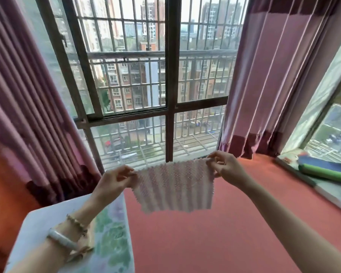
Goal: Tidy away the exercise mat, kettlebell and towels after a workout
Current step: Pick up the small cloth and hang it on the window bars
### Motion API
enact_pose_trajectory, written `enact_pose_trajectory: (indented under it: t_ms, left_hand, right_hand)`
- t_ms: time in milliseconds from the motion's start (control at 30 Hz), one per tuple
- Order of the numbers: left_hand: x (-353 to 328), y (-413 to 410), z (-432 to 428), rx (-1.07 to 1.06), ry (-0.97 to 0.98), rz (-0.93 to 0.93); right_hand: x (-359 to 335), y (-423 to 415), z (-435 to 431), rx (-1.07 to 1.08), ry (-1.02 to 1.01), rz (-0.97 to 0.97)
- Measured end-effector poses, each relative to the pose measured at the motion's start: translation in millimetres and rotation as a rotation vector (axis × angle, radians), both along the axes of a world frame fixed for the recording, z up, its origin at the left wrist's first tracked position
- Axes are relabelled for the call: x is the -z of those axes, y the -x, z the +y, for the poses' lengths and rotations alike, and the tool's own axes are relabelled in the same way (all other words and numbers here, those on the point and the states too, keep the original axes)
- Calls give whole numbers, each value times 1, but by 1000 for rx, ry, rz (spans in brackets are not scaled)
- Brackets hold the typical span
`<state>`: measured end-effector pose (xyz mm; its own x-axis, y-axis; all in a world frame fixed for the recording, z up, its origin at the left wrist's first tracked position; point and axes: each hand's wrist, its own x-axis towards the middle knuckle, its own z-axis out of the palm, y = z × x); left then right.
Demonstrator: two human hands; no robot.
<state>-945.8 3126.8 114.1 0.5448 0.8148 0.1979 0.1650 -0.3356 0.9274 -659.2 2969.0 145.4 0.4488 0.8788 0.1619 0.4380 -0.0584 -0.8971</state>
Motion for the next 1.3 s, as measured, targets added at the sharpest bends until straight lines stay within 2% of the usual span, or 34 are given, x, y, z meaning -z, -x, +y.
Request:
enact_pose_trajectory:
  t_ms: [200,400,667,867,1100,1300]
  left_hand:
    - [10,-53,106,-24,-57,56]
    - [28,-106,236,-26,-85,110]
    - [25,-175,370,-80,-10,105]
    - [38,-205,472,-131,47,125]
    - [55,-235,601,-252,80,169]
    - [76,-236,685,-389,173,131]
  right_hand:
    - [14,-59,108,-36,47,-3]
    - [28,-124,237,-47,82,-91]
    - [33,-191,386,-63,97,-176]
    - [45,-225,506,-160,101,-141]
    - [70,-267,660,-271,149,-184]
    - [84,-276,771,-360,238,-161]
